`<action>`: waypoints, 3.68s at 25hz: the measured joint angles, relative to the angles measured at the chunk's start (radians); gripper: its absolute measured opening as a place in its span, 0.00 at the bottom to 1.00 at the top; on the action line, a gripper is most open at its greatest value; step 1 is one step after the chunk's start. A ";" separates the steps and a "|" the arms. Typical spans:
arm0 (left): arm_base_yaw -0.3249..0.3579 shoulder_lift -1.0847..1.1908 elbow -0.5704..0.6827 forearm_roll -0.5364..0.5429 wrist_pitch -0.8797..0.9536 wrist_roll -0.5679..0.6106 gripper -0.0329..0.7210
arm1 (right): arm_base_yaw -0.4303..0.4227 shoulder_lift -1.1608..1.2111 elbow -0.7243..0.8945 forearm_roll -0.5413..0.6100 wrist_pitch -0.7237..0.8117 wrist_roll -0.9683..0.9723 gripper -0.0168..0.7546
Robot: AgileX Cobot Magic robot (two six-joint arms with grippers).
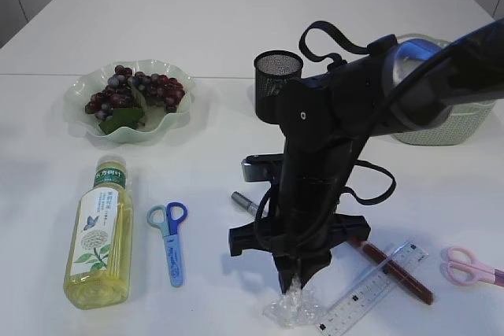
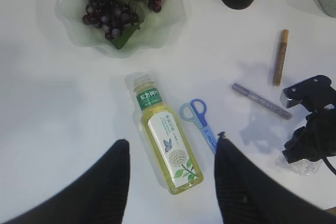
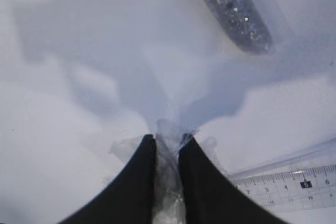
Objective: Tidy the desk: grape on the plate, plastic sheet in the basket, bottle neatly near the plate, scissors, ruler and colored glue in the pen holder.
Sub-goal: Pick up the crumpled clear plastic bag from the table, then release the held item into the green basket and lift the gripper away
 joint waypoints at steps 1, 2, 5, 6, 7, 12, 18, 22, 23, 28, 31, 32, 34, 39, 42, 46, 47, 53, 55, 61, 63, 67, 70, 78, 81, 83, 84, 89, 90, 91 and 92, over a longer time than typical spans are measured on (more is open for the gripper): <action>0.000 0.000 0.000 0.001 0.000 0.000 0.55 | 0.000 0.000 0.000 0.000 0.000 -0.010 0.16; 0.000 0.000 0.000 0.004 0.000 0.000 0.55 | 0.000 0.000 0.000 0.000 0.002 -0.017 0.13; 0.000 0.000 0.000 0.008 0.000 0.000 0.55 | 0.000 0.000 0.000 0.000 0.004 -0.026 0.07; 0.000 0.000 0.000 0.008 0.000 0.000 0.55 | 0.000 0.000 0.000 0.000 0.004 -0.027 0.06; 0.000 0.000 0.000 0.008 0.000 0.000 0.55 | 0.000 0.000 0.000 0.000 0.006 -0.030 0.06; 0.000 0.000 0.000 0.026 0.000 0.000 0.55 | 0.000 -0.003 -0.014 0.027 0.027 -0.050 0.05; 0.000 0.000 0.000 0.029 0.000 0.000 0.55 | 0.000 -0.014 -0.129 0.027 0.181 -0.072 0.05; 0.000 0.000 0.000 0.029 0.000 0.000 0.55 | 0.000 -0.015 -0.231 0.025 0.243 -0.075 0.05; 0.000 0.000 0.000 0.029 0.000 0.000 0.55 | 0.000 -0.015 -0.261 0.019 0.247 -0.077 0.05; 0.000 0.000 0.000 0.029 0.000 0.000 0.55 | -0.002 -0.015 -0.419 -0.027 0.262 -0.079 0.04; 0.000 0.000 0.000 0.030 0.000 0.000 0.55 | -0.018 -0.015 -0.503 -0.029 0.264 -0.080 0.04; 0.000 0.000 0.000 0.030 0.000 0.000 0.55 | -0.027 -0.015 -0.524 -0.029 0.264 -0.081 0.04; 0.000 0.000 0.000 0.030 0.000 0.000 0.55 | -0.055 -0.015 -0.564 -0.031 0.266 -0.082 0.04; 0.000 0.000 0.000 0.030 0.000 0.000 0.55 | -0.159 -0.015 -0.621 -0.042 0.275 -0.095 0.04; 0.000 0.000 0.000 0.030 0.000 0.000 0.55 | -0.228 -0.015 -0.666 -0.089 0.279 -0.102 0.04; 0.000 0.000 0.000 0.030 0.000 0.000 0.55 | -0.335 -0.015 -0.726 -0.128 0.283 -0.114 0.04; 0.000 0.000 0.000 0.031 0.000 0.000 0.55 | -0.365 -0.015 -0.740 -0.129 0.283 -0.119 0.04; 0.000 0.000 0.000 0.034 0.000 0.000 0.55 | -0.494 -0.015 -0.762 -0.205 0.288 -0.132 0.04; 0.000 0.000 0.000 0.034 0.000 0.000 0.55 | -0.519 -0.015 -0.762 -0.230 0.290 -0.133 0.04; 0.000 0.000 0.000 0.034 0.000 0.000 0.55 | -0.573 0.033 -0.771 -0.264 0.290 -0.144 0.04; 0.000 0.000 0.000 0.034 0.000 0.000 0.55 | -0.585 0.061 -0.771 -0.290 0.280 -0.144 0.04; 0.000 0.000 0.000 0.034 0.000 0.000 0.55 | -0.589 0.111 -0.773 -0.363 0.225 -0.144 0.04; 0.000 0.000 0.000 0.034 0.000 0.000 0.55 | -0.590 0.137 -0.789 -0.397 0.188 -0.144 0.04; 0.000 0.000 0.000 0.034 0.000 0.000 0.55 | -0.622 0.231 -0.886 -0.399 0.168 -0.142 0.04; 0.000 0.000 0.000 0.034 0.000 0.000 0.55 | -0.649 0.244 -0.895 -0.391 0.166 -0.137 0.04; 0.000 0.000 0.000 0.034 0.000 0.000 0.55 | -0.663 0.253 -0.901 -0.374 0.164 -0.135 0.04; 0.000 0.000 0.000 0.032 0.000 0.000 0.55 | -0.667 0.255 -0.903 -0.365 0.164 -0.135 0.04; 0.000 0.000 0.000 0.012 0.000 0.000 0.55 | -0.671 0.260 -0.903 -0.347 0.164 -0.135 0.06; 0.000 0.000 0.000 0.010 0.000 0.000 0.55 | -0.671 0.260 -0.903 -0.344 0.160 -0.134 0.08; 0.000 0.000 0.000 0.006 0.000 0.000 0.55 | -0.671 0.260 -0.903 -0.343 0.157 -0.134 0.11; 0.000 0.000 0.000 0.004 0.000 0.000 0.55 | -0.671 0.260 -0.903 -0.342 0.157 -0.134 0.15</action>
